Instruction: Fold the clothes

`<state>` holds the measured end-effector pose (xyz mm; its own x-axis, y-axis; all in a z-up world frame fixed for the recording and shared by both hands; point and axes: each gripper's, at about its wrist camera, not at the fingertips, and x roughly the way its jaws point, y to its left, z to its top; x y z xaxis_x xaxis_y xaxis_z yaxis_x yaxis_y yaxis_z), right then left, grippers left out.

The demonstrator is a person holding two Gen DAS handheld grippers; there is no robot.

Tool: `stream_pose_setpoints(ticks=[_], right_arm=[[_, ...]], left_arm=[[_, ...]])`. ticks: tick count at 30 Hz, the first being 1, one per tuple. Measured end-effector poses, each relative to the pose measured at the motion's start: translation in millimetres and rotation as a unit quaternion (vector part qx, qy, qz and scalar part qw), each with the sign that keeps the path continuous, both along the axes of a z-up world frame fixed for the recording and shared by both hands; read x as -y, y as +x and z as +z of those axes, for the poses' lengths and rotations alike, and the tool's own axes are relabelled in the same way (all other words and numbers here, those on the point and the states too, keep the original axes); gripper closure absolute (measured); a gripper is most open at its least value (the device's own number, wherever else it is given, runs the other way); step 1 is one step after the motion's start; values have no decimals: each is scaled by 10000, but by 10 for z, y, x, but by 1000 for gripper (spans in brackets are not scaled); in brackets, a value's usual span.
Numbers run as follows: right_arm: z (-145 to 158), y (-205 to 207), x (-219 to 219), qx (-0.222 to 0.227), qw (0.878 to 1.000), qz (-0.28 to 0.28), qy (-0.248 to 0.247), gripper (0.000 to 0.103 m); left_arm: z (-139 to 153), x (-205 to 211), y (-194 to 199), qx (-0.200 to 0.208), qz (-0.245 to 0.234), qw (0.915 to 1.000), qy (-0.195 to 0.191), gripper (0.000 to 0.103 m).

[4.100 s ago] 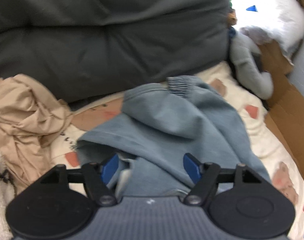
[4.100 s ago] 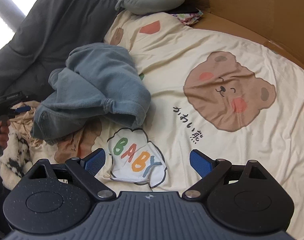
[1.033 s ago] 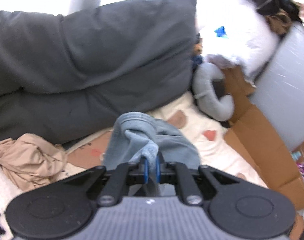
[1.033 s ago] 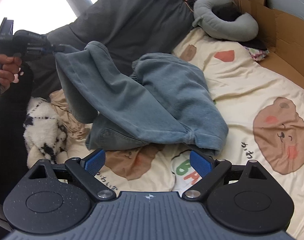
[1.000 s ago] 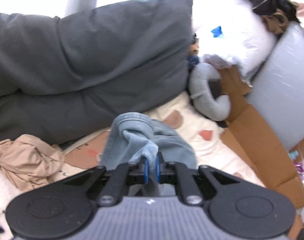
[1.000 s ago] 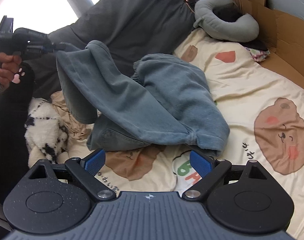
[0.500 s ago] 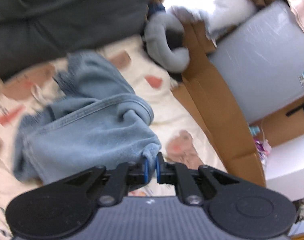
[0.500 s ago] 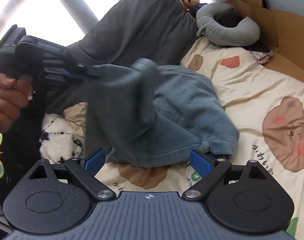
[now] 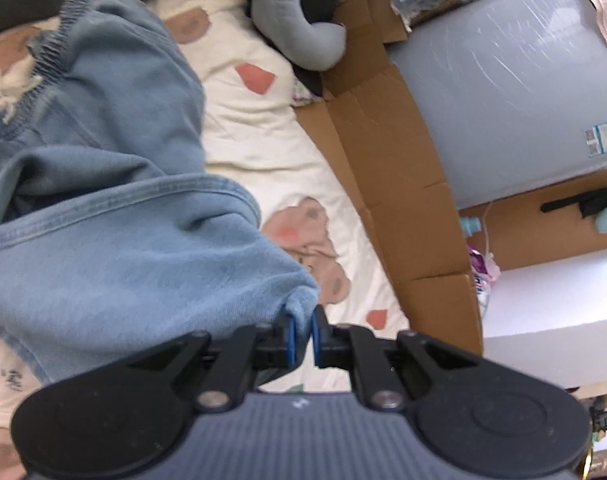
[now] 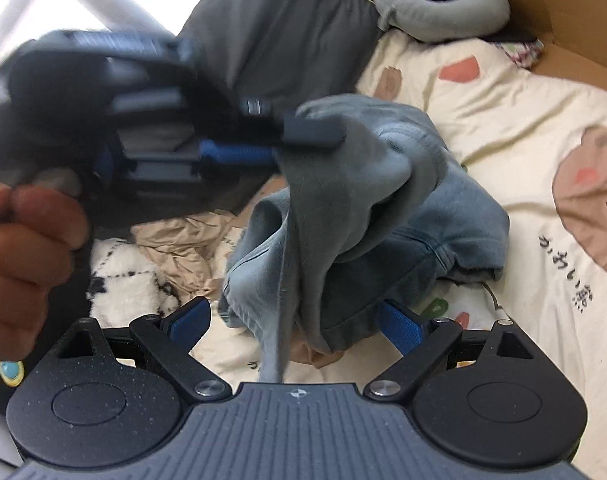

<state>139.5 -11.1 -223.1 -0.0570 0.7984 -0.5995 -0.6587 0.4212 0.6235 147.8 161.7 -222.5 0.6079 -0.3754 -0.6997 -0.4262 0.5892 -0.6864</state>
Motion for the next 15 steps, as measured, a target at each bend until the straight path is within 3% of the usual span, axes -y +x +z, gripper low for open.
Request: stream_pose_setpoints(ticks=[4, 8, 14, 15], right_arm=[[-199, -7, 46, -102, 9996, -27, -246, 31], [-406, -11, 113, -329, 9986, -71, -415, 34], [-568, -70, 76, -510, 9983, 51, -294, 49], [-578, -83, 61, -544, 9982, 92, -230, 56]], left_arm=[[15, 13, 78, 107, 58, 9999, -56, 95], [13, 13, 66, 172, 153, 9996, -170, 95], [-12, 52, 157, 182, 301, 9990, -290, 95], [-17, 55, 169, 182, 313, 9989, -304, 95]])
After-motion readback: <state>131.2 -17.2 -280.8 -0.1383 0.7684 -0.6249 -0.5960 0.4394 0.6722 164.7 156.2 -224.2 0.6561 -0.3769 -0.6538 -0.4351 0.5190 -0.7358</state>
